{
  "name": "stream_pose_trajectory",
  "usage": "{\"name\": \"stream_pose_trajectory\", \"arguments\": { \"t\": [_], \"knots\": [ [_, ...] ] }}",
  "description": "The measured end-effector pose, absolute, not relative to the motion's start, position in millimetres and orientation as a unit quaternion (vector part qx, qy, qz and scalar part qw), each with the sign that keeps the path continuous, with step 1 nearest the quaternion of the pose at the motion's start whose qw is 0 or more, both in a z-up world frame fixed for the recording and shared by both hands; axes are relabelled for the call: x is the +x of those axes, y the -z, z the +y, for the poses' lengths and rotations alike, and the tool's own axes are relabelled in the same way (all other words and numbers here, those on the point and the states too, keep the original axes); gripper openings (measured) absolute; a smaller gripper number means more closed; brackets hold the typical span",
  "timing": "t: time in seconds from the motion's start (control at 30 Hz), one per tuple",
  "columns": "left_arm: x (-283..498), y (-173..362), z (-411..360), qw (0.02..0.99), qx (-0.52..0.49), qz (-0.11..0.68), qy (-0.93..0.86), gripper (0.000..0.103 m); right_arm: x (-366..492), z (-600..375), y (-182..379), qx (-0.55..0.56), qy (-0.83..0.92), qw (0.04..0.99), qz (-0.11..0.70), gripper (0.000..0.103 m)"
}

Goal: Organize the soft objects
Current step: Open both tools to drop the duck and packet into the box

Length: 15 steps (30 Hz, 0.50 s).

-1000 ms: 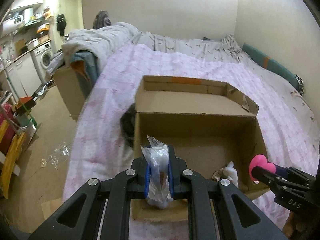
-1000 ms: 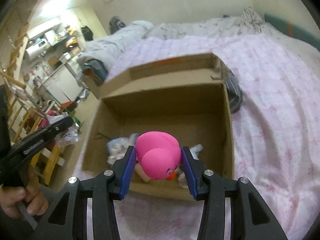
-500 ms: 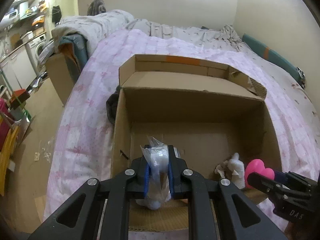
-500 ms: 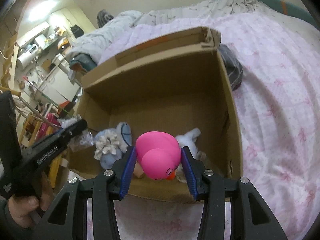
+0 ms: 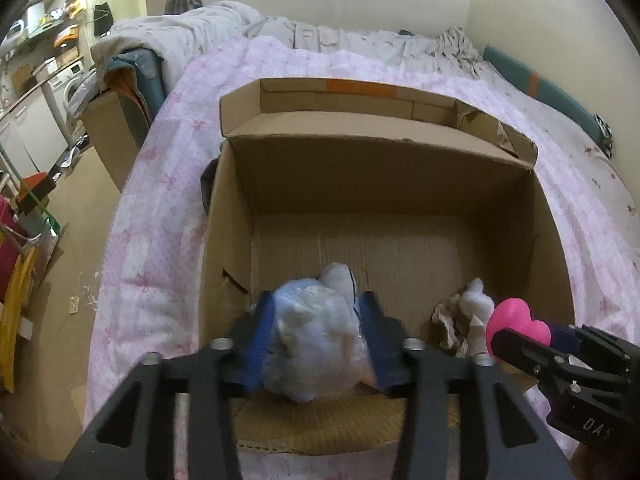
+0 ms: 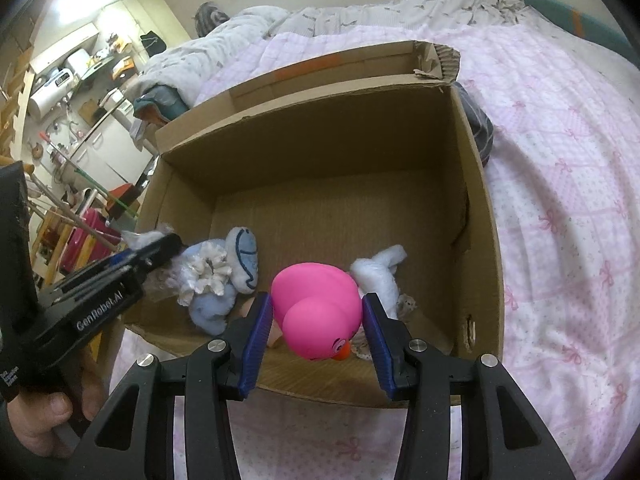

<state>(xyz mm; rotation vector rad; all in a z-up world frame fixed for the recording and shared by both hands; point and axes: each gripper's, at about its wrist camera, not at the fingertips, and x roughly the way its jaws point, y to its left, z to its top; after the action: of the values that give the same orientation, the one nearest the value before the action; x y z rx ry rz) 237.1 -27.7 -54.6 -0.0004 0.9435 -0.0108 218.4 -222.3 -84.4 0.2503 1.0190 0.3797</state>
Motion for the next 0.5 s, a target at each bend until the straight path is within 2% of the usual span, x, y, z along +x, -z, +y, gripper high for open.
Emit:
{"name": "stream_pose_trajectory", "arguments": {
  "t": [0.1,0.5],
  "knots": [
    [234.9,53.7,-30.2,0.892,0.007,0.452,0.006,0.063,218.6,-221.8,85.2,0.118,-0.180,0.847,0.486,0.049],
    [234.0,53.9,-29.7,0.889,0.008,0.457,0.006,0.065,219.4,-220.2,85.8,0.116,-0.176,0.847,0.488,0.049]
  ]
}}
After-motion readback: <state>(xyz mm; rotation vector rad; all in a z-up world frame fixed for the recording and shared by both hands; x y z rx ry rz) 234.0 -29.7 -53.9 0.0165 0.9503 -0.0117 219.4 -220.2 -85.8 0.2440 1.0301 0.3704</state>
